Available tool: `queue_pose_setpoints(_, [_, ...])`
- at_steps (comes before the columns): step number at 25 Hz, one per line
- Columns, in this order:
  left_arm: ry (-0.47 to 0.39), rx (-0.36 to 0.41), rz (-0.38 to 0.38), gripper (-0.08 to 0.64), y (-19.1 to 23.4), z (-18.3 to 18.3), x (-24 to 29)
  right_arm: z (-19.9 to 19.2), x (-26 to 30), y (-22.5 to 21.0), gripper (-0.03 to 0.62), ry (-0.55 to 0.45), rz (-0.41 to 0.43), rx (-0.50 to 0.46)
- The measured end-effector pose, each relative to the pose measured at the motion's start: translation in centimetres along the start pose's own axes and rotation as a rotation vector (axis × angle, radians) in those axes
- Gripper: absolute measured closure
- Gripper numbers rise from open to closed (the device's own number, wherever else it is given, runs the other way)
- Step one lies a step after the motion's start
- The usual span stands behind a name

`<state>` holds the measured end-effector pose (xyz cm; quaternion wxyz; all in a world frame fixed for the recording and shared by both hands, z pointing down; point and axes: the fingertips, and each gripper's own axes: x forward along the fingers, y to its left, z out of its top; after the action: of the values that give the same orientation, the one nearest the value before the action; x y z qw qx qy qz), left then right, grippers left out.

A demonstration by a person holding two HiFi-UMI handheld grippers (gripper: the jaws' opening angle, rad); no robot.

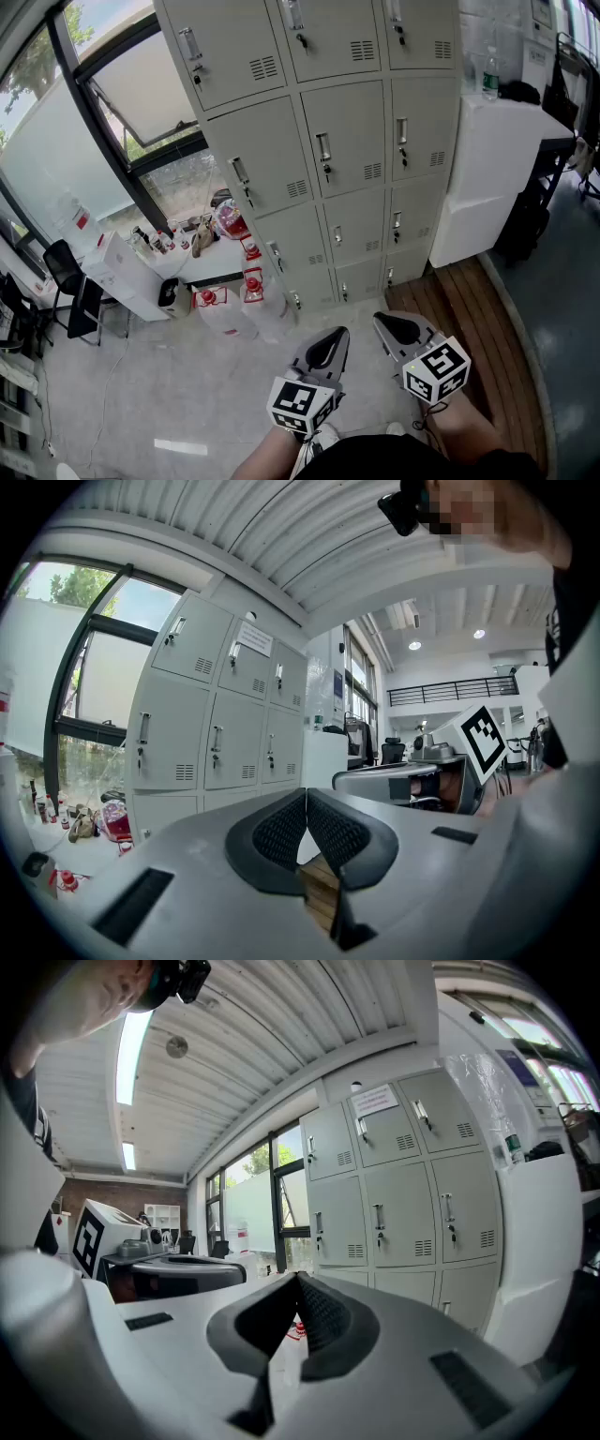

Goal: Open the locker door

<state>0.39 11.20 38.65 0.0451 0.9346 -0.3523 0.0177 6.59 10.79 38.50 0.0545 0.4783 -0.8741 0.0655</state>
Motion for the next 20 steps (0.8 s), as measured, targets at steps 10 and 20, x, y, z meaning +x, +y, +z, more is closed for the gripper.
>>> queue_pose_setpoints(10, [-0.012, -0.017, -0.017, 0.543, 2.0, -0.4, -0.8, 0.3, 1.8, 1.2, 0.538, -0.01, -0.012, -0.031])
queue_pose_setpoints(20, [-0.019, -0.023, -0.023, 0.543, 5.7, -0.3, -2.8, 1.0, 5.3, 4.2, 0.538, -0.01, -0.01, -0.045])
